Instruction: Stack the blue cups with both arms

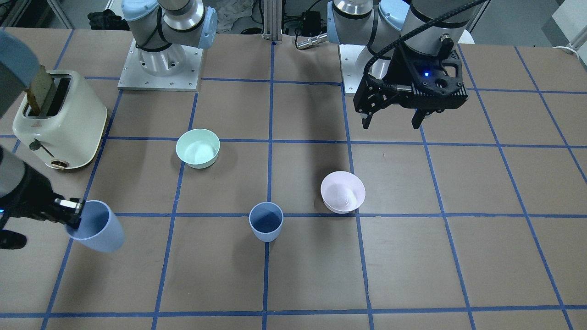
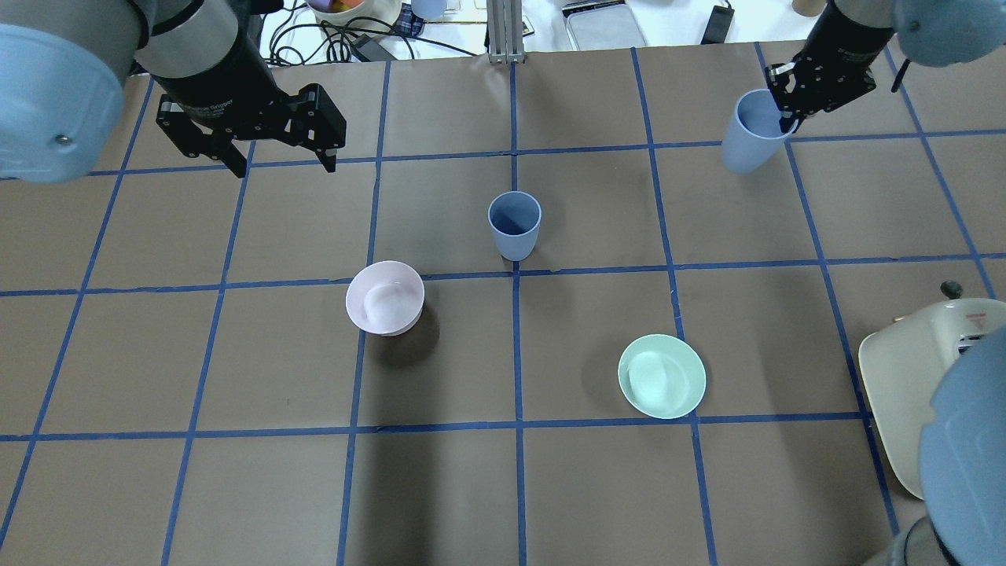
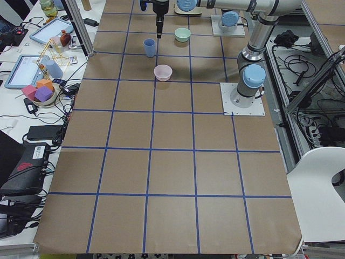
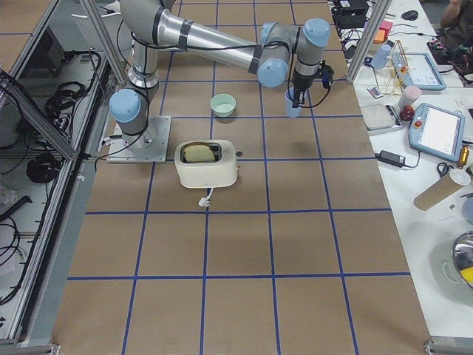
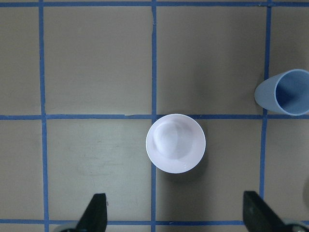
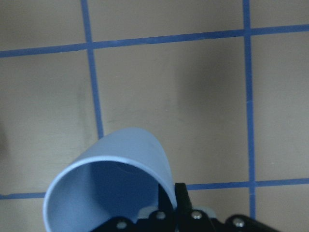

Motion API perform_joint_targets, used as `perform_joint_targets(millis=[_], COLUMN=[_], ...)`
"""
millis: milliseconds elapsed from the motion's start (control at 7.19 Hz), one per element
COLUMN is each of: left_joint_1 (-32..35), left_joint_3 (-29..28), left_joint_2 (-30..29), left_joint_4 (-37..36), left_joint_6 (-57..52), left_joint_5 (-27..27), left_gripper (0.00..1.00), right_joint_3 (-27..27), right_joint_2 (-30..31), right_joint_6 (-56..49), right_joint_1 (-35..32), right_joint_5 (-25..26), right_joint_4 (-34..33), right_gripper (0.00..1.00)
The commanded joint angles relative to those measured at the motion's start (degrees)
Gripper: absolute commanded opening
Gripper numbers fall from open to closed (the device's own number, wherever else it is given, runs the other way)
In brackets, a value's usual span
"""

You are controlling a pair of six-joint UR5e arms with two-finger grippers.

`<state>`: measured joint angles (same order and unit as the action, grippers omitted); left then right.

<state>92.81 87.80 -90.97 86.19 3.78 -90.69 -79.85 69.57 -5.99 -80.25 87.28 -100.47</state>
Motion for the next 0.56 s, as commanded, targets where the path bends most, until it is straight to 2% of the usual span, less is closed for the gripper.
perform_joint_targets(millis=[0,139,417], left_joint_1=[0.0,0.0,0.0], left_joint_3=[-0.1,-0.1,-0.1], left_joint_2=[0.0,0.0,-0.1], left_joint_4=[0.0,0.0,0.0], left_joint_6=[0.0,0.0,0.0], left_joint_5=[0.0,0.0,0.1], left_gripper=[1.0,1.0,1.0], right_joint_3=[-0.1,0.0,-0.1], right_joint_2=[1.6,1.7,4.4], right_joint_6=[10.0,16.6,19.2], right_joint_1=[-8.7,-12.7,-16.7], right_joint_5=[-0.8,-0.6,-0.6], right_joint_4=[1.2,1.2,1.2], right_gripper=[0.0,0.0,0.0])
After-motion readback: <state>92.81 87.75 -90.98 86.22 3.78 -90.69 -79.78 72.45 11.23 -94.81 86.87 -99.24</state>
